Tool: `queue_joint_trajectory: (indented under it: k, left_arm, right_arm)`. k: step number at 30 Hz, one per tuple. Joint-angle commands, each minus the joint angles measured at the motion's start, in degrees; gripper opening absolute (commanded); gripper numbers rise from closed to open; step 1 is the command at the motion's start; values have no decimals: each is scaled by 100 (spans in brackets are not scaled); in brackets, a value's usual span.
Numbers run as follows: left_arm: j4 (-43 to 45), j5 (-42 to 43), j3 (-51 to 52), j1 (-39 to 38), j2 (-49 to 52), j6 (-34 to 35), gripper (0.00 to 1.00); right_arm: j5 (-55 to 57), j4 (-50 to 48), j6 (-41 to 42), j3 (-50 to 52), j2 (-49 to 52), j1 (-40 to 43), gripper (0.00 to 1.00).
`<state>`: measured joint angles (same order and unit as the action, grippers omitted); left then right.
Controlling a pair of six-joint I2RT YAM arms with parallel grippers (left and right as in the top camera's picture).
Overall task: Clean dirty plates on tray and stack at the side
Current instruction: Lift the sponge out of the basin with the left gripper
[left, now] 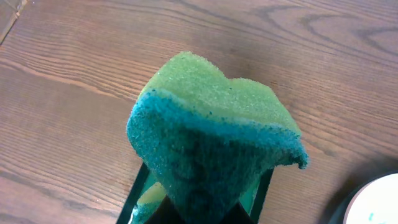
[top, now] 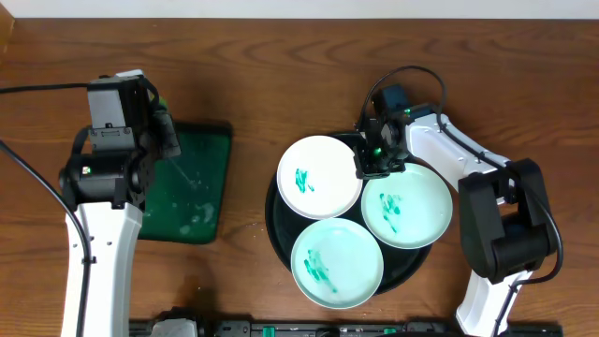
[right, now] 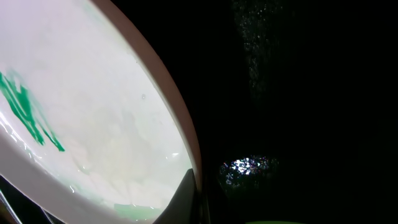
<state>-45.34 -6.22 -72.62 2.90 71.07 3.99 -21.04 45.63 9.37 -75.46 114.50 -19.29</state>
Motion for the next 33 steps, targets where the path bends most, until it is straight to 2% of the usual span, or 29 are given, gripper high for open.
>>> queue_joint_trajectory:
  k: [1, 17, 23, 27, 33]
  left_arm:
    - [48, -94, -35, -9, 11, -125, 7]
    - [-79, -94, -35, -9, 74, -125, 7]
    - [-798, -55, -35, -9, 866, 605, 7]
    - [-988, 592, -35, -17, 1475, 671, 7]
    - [-817, 1561, -116, -282, 1467, 619, 7]
  right_arm:
    - [-44, 26, -133, 20, 26, -20, 1]
    - [-44, 26, -131, 20, 26, -20, 1]
    - [-44, 22, -129, 20, 26, -20, 1]
    - [-44, 37, -129, 20, 26, -20, 1]
    - [-42, 33, -131, 20, 26, -20, 1]
